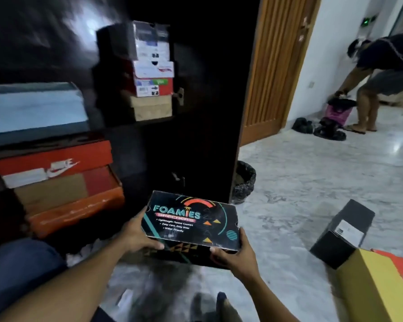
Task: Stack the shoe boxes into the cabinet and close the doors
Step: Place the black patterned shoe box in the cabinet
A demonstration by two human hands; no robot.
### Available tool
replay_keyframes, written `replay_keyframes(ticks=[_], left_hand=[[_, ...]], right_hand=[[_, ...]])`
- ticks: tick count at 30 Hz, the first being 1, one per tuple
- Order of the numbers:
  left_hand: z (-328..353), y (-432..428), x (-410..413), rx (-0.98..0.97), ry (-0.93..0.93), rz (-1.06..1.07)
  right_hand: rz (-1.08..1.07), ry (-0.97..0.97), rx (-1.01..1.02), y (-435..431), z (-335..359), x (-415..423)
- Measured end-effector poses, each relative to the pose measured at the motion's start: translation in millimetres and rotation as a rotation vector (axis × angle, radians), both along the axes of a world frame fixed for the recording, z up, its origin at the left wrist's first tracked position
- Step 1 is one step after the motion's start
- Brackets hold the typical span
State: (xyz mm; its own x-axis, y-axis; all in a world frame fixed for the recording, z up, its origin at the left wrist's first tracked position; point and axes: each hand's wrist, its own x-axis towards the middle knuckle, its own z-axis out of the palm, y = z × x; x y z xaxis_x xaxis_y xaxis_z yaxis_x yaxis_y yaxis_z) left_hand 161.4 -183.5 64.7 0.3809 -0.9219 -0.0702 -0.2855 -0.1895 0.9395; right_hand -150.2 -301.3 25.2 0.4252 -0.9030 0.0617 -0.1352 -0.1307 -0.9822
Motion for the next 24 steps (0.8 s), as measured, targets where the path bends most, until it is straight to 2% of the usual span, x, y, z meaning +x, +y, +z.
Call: replay_keyframes(ticks=[7,12,17,21,24], left_hand=[[142.4,79.2,72.0,-0.174,-0.241,0.384],[217.1,112.1,112.6,-0.228,-0.470,0.653],[272.9,107.3,145.9,-0.364,-0.544,0.870],[293.7,97.8,185.5,-0.315,-0.592,1.072],[302.9,84.4,216.1,-0.352,-0.610,1.180]], right_hand=[[0.203,-0.205,-0.153,-17.7,107.8,158.6],[0.220,-0.326,-0.300,-19.0,196.6,242.8],[0.194,-0.384,-0.429,-34.2,267.7,317.9],[0.195,-0.484,-0.434,-38.7,305.7,383.7],[0.186,-0.489,-0.436,-41.2,321.4,429.2]])
